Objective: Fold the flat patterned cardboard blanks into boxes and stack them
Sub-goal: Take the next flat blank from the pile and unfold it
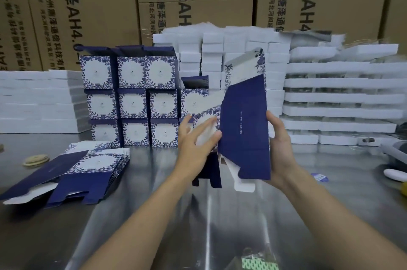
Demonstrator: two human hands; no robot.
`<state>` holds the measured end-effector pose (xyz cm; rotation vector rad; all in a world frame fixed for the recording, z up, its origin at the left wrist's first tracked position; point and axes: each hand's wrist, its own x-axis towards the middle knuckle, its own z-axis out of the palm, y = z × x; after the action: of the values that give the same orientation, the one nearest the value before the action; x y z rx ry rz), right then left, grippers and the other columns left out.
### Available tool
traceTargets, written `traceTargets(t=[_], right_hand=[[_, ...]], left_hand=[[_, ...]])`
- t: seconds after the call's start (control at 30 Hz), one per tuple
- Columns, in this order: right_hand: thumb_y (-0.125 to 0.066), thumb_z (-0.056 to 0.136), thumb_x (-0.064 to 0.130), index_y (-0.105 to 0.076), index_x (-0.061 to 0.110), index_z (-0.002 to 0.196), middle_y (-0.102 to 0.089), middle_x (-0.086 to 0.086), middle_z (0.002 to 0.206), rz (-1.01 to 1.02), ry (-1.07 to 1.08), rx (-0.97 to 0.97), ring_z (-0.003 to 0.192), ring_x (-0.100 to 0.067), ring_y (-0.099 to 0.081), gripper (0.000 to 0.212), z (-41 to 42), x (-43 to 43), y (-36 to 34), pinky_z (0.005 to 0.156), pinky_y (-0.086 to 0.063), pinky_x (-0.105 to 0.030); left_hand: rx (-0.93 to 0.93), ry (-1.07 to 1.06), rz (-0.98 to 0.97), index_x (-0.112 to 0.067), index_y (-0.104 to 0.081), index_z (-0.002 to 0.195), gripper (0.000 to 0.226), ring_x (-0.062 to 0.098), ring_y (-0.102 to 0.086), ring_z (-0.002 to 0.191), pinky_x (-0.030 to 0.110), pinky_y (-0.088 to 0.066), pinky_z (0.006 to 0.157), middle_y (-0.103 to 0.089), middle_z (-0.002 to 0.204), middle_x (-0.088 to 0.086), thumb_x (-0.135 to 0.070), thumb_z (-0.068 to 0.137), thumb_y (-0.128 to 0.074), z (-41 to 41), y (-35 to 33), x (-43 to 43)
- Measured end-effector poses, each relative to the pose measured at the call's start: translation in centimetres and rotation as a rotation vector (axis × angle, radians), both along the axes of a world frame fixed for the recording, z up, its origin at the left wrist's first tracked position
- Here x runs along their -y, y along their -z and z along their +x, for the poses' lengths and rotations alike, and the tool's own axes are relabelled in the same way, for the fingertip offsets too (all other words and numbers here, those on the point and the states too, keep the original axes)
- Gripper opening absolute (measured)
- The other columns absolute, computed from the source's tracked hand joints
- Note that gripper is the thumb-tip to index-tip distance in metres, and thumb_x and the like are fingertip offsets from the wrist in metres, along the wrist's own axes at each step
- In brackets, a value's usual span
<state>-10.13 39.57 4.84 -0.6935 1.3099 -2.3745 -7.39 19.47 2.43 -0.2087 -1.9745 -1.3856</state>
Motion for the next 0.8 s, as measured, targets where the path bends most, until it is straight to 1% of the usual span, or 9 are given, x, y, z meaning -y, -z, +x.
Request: traceTargets(t=[0.07, 0.1, 0.23, 0.37, 0.5, 0.57, 0.67, 0.73, 0.8], right_hand=[[-0.061, 0.094, 0.062, -0.082, 0.019, 0.104, -0.079, -0.004, 0.101, 0.060, 0.120, -0.024, 0.086, -0.026, -0.075, 0.049, -0.7, -0.8, -0.4, 0.074, -0.062, -0.038], [-0.060, 0.097, 0.055, -0.081, 0.017, 0.109, -0.079, -0.005, 0.104, 0.104, 0.196, -0.050, 0.089, -0.027, -0.075, 0.044, -1.2, -1.2, -0.7, 0.074, -0.061, -0.038], [-0.059, 0.106, 0.025, -0.076, -0.002, 0.103, -0.079, -0.016, 0.100, 0.402, 0.534, -0.293, 0.088, -0.027, -0.074, 0.032, -3.0, -2.3, -0.4, 0.065, -0.062, -0.036], [-0.057, 0.109, 0.019, -0.080, 0.009, 0.087, -0.080, -0.007, 0.083, 0.511, 0.630, -0.502, 0.077, -0.028, -0.077, 0.033, -3.0, -1.8, 0.6, 0.060, -0.063, -0.040], [-0.060, 0.104, 0.015, -0.036, 0.014, 0.062, -0.031, 0.003, 0.050, 0.739, 0.992, -0.974, 0.055, -0.017, -0.025, 0.048, -2.0, 0.1, 1.2, 0.054, -0.031, -0.039], [-0.061, 0.103, 0.013, -0.033, 0.015, 0.064, -0.026, 0.002, 0.052, 0.695, 0.982, -1.102, 0.055, -0.019, -0.020, 0.049, -1.1, 0.9, 1.3, 0.053, -0.026, -0.042], [-0.062, 0.103, 0.013, -0.042, 0.005, 0.065, -0.036, -0.015, 0.056, 0.583, 0.880, -1.048, 0.054, -0.033, -0.035, 0.044, -1.1, 0.4, 0.7, 0.051, -0.042, -0.045], [-0.063, 0.104, 0.014, -0.063, 0.000, 0.071, -0.057, -0.023, 0.065, 0.364, 0.721, -0.752, 0.056, -0.026, -0.053, 0.036, -1.7, -1.0, -0.2, 0.049, -0.055, -0.041], [-0.065, 0.104, 0.015, -0.081, 0.009, 0.084, -0.077, -0.012, 0.079, 0.233, 0.615, -0.516, 0.067, -0.018, -0.071, 0.026, -2.3, -2.2, -0.7, 0.052, -0.057, -0.033]], left_hand=[[0.009, -0.039, 0.201, -0.055, -0.058, 0.140, 0.063, 0.000, -0.041, 0.139, 0.031, -0.037, 0.119, -0.039, 0.154, -0.017, -0.036, 0.087, -0.087, 0.1, -0.8, 1.3], [0.049, -0.021, 0.320, -0.050, -0.056, 0.144, 0.073, 0.002, -0.050, 0.134, 0.028, -0.043, 0.112, -0.052, 0.145, -0.018, -0.028, 0.084, -0.090, 0.2, -1.2, 2.2], [0.214, 0.065, 0.630, -0.024, -0.063, 0.140, 0.076, 0.025, -0.079, 0.102, 0.050, -0.061, 0.097, -0.079, 0.115, 0.007, -0.015, 0.073, -0.096, 0.8, -1.8, 4.8], [0.146, -0.084, 0.503, -0.016, -0.076, 0.099, 0.028, 0.025, -0.080, 0.094, 0.049, -0.063, 0.093, -0.082, 0.098, 0.002, -0.013, 0.078, -0.094, 0.6, -1.5, 4.5], [-0.042, -0.313, 0.047, -0.027, -0.058, 0.070, 0.036, -0.009, -0.060, 0.071, 0.013, -0.045, 0.063, -0.062, 0.065, -0.017, -0.030, 0.080, -0.093, 0.7, -1.1, 2.4], [-0.095, -0.261, -0.032, -0.027, -0.048, 0.064, 0.047, 0.001, -0.039, 0.050, 0.015, -0.027, 0.052, -0.043, 0.052, -0.009, -0.032, 0.082, -0.091, 0.2, -0.5, 1.8], [-0.066, -0.184, 0.110, -0.025, -0.068, 0.086, 0.026, 0.006, -0.037, 0.055, 0.022, -0.036, 0.058, -0.046, 0.062, -0.010, -0.030, 0.081, -0.093, 0.7, -1.3, 2.2], [0.001, -0.096, 0.347, -0.006, -0.068, 0.130, 0.064, 0.002, -0.068, 0.083, 0.018, -0.056, 0.080, -0.072, 0.094, -0.007, -0.027, 0.076, -0.095, 1.1, -2.3, 3.9], [0.062, 0.050, 0.555, 0.001, -0.057, 0.143, 0.090, 0.025, -0.075, 0.108, 0.044, -0.058, 0.103, -0.076, 0.122, 0.011, -0.029, 0.068, -0.096, 1.3, -2.7, 5.6]])
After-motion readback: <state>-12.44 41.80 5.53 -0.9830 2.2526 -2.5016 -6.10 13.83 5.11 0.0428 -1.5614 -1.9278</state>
